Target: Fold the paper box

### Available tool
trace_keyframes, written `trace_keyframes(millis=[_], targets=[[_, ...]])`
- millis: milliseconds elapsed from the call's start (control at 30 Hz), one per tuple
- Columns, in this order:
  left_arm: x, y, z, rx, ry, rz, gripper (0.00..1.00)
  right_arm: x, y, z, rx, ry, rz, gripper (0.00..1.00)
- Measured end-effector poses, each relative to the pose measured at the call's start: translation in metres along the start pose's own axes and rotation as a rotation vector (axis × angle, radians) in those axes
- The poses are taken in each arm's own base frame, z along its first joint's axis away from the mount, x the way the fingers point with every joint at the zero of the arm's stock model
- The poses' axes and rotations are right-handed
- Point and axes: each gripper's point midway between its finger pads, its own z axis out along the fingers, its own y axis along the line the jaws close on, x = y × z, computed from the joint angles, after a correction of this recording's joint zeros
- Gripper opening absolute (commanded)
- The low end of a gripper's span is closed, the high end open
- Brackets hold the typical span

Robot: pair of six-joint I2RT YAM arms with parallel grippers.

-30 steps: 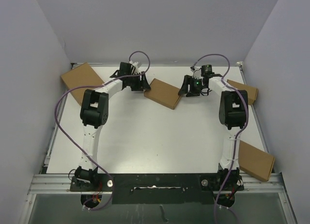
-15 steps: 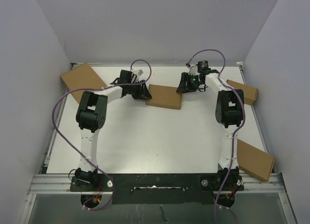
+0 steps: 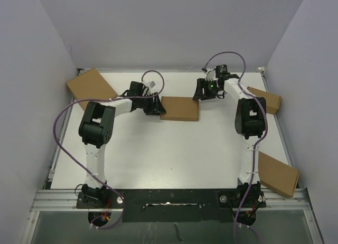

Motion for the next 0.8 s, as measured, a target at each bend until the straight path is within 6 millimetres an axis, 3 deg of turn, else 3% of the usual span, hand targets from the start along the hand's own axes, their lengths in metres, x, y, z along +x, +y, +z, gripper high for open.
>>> trace_keyframes(millis=[167, 300, 400, 467, 500, 633, 733, 800], targets=[[0.01, 0.003, -0.021, -0.038, 0.001, -0.031, 0.54, 0.007, -0.017, -0.007, 0.07, 0.032, -0.086, 0.61], [-0.012, 0.009, -0.058, -0.08, -0.079, -0.04, 0.63, 0.01, -0.025, -0.039, 0.114, 0.045, -0.2, 0.57], [-0.044, 0.002, -0.099, -0.127, -0.199, 0.033, 0.8, 0.0, -0.003, -0.096, 0.13, -0.001, -0.36, 0.65], [-0.064, -0.015, -0.129, -0.146, -0.283, 0.114, 0.96, -0.022, 0.021, -0.142, 0.157, -0.092, -0.483, 0.86], [-0.073, -0.029, -0.146, -0.148, -0.333, 0.163, 0.98, -0.036, 0.038, -0.171, 0.177, -0.159, -0.558, 0.98], [-0.1, -0.095, -0.223, -0.106, -0.533, 0.321, 0.98, -0.068, 0.111, -0.287, 0.245, -0.435, -0.821, 0.98], [-0.113, -0.133, -0.283, -0.05, -0.652, 0.368, 0.98, -0.073, 0.149, -0.35, 0.286, -0.577, -0.892, 0.98], [-0.125, -0.15, -0.319, -0.024, -0.712, 0.377, 0.98, -0.075, 0.162, -0.378, 0.303, -0.646, -0.877, 0.98]])
